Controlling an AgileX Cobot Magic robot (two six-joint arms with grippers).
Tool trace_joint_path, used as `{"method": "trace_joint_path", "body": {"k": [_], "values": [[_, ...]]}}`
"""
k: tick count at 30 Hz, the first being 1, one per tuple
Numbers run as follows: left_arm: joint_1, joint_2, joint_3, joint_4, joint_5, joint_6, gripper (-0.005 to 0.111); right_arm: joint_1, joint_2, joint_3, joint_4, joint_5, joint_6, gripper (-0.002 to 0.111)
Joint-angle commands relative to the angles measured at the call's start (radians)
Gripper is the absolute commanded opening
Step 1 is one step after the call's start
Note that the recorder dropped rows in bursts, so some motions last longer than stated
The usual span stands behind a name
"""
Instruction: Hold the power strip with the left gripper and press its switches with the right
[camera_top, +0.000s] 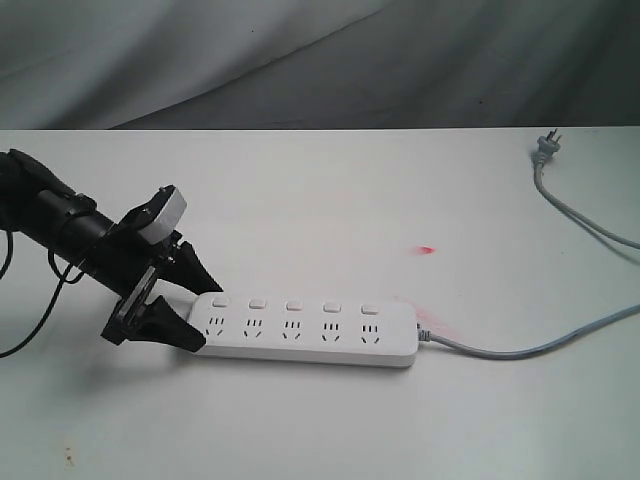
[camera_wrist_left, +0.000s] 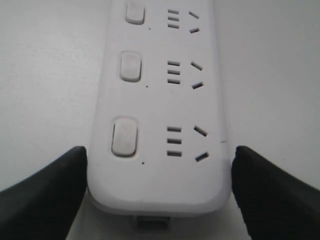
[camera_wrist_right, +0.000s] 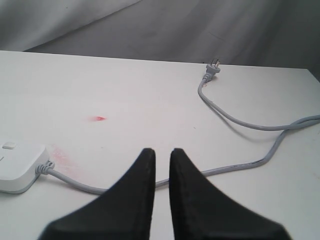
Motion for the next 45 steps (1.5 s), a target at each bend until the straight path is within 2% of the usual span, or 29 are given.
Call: {"method": "trace_joint_path", "body": {"k": [1,34,37,41,45], "values": [[0.007,0.013,0.002,0.030,-0.038,0.005,0.049,-0.002,-0.007,0.004,-0.001,-0.013,0.001,0.010],[0.007,0.015,0.002,0.030,-0.037,0.005,0.049,-0.002,-0.007,0.004,-0.022,-0.025,0.002,0.010],[0.007,0.015,0.002,0.030,-0.037,0.005,0.049,-0.002,-0.007,0.004,-0.031,-0.169,0.002,0.010],[0.007,0.015,0.002,0.030,-0.037,0.005,0.049,-0.002,-0.007,0.004,-0.031,-0.479,0.002,0.010],[0.007,0.015,0.002,0.030,-0.037,0.005,0.049,-0.002,-0.007,0.004,-0.031,-0.663,0.002,0.010]]}}
